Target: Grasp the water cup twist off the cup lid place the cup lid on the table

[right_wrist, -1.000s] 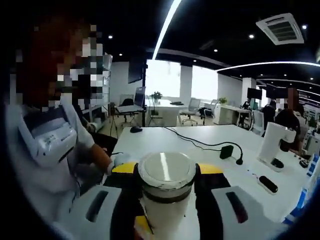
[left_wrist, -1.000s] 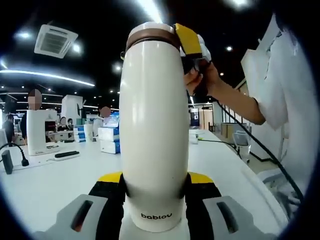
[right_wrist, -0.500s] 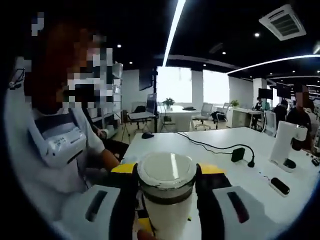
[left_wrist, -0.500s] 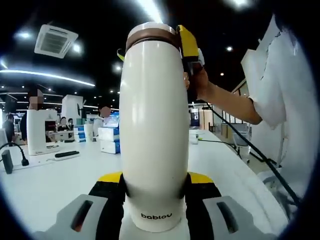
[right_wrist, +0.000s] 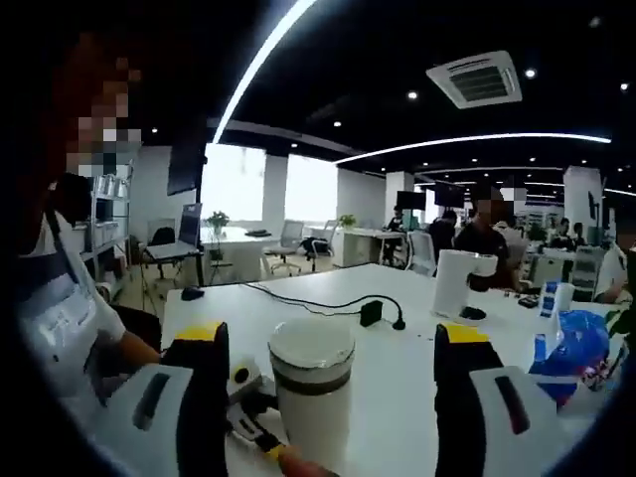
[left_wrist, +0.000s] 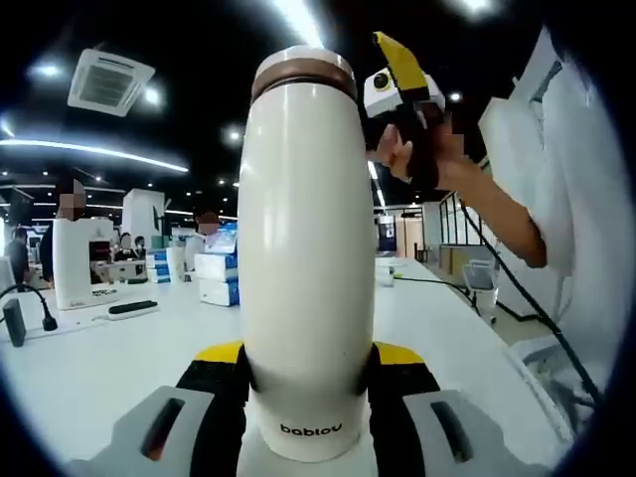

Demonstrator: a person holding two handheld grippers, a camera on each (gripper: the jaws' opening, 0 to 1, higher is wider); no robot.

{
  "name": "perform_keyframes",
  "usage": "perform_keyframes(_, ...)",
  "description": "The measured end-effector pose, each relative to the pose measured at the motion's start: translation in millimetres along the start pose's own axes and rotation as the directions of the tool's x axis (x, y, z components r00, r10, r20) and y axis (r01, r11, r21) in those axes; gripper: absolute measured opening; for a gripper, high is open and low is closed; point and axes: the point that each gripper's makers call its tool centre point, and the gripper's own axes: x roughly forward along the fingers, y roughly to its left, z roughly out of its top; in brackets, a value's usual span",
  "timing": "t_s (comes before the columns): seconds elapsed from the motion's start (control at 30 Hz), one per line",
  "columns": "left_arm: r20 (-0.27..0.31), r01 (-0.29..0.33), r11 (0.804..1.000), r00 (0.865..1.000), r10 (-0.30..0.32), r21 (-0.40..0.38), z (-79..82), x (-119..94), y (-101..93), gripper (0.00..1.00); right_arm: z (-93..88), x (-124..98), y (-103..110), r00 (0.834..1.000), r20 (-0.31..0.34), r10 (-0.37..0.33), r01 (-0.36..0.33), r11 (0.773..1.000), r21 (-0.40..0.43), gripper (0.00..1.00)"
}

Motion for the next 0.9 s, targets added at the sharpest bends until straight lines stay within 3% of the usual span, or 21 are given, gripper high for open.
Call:
perform_keyframes(0.07,0.000,0.000,1.000,1.000,0.000,0.000,-0.2,-0.1,-0.1,0.48,-3.5,-6.8,8.4,0.999,-0.001,-0.048,0.048,0.999,-0.013,0.93)
perform_keyframes(0.1,0.000,0.000,1.000,1.000,0.000,0.000,-0.2,-0.1,-0.1,0.48,-3.6,-13.9,10.8,0.990,0.031,-0.138,0.138,0.990,-0.007,0.93)
perform_keyframes(0.23,0.000,0.000,1.000,1.000,0.000,0.001,-0.3,-0.3,-0.5,0.48,-23.6,-21.7,34.9,0.966,0.023,-0.256,0.256,0.967,-0.005,0.92)
perform_keyframes(0.33,0.000,-0.001,1.000,1.000,0.001,0.002,-0.3,-0.3,-0.6,0.48,-29.1,-25.8,38.8,0.939,0.037,-0.341,0.340,0.940,0.033,0.93)
perform_keyframes(0.4,0.000,-0.001,1.000,1.000,0.001,0.002,-0.4,-0.4,-1.0,0.48,-29.1,-34.2,33.8,0.897,0.066,-0.438,0.434,0.898,0.071,0.92)
perform_keyframes(0.47,0.000,-0.001,1.000,1.000,0.001,0.003,-0.4,-0.5,-1.2,0.48,-30.4,-39.2,30.9,0.869,0.069,-0.490,0.487,0.872,0.058,0.90)
perform_keyframes(0.73,-0.001,-0.001,1.000,1.000,0.001,0.004,-0.4,-0.6,-1.4,0.48,-30.3,-25.3,26.1,0.872,0.066,-0.485,0.481,0.874,0.061,0.78)
perform_keyframes(0.9,-0.001,0.000,1.000,1.000,0.000,0.004,-0.1,-0.2,-1.7,0.48,-24.0,-5.9,19.5,0.886,0.074,-0.458,0.455,0.889,0.050,0.74)
